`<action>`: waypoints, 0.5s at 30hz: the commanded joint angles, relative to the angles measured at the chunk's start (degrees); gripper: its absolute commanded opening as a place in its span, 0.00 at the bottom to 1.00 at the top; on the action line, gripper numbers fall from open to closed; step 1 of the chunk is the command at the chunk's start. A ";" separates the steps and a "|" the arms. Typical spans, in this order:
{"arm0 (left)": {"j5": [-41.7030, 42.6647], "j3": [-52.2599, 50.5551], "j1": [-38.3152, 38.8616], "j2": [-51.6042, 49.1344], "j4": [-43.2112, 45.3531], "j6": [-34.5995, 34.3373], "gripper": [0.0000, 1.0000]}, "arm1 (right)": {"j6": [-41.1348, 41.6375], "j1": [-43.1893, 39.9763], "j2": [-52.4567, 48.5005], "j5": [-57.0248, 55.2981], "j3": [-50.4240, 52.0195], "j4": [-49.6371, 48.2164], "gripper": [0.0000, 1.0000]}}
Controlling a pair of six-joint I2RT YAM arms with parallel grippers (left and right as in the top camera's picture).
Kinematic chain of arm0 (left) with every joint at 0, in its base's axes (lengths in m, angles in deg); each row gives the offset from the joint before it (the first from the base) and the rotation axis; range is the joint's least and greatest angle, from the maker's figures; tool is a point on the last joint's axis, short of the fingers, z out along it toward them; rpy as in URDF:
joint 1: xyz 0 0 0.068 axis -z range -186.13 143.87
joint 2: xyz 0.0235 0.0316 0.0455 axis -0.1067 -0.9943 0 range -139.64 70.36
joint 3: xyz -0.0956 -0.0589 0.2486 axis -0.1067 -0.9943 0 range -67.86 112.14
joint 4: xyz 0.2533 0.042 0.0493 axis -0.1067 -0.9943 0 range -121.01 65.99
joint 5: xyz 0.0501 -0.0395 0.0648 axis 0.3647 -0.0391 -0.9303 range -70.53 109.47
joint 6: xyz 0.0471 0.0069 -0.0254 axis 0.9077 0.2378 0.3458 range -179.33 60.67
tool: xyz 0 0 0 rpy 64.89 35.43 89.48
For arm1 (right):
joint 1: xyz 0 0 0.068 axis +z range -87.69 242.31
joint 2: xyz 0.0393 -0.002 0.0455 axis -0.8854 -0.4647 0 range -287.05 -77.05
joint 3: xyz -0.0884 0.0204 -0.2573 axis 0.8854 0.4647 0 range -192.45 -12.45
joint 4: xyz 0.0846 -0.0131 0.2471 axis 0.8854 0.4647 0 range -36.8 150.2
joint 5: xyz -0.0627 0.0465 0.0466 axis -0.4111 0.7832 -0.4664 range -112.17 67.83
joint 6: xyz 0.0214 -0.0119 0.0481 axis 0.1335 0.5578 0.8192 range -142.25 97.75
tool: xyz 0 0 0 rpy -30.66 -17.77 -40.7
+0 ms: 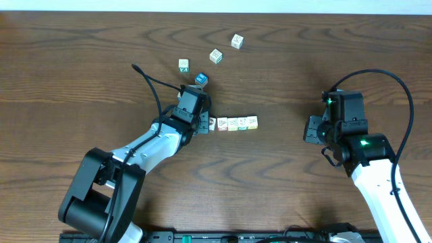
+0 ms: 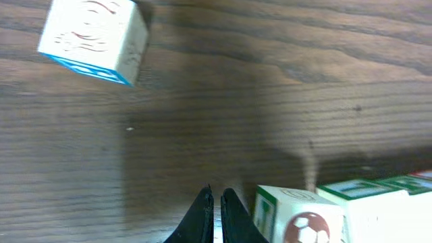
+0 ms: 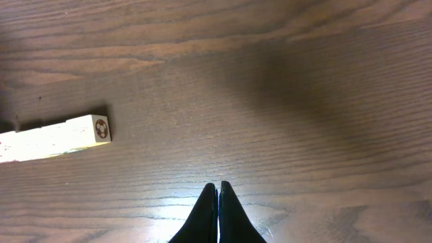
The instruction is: Lift 5 blocks
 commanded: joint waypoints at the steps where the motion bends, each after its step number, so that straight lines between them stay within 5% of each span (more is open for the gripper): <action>1: 3.65 1.11 0.07 -0.33 -0.13 1.20 0.07 | 0.44 -0.46 0.55 -0.15 0.31 -0.02 0.01; 15: 6.64 1.11 0.07 -0.33 -3.13 1.27 0.07 | 0.42 -0.46 0.55 -0.17 0.31 -0.02 0.01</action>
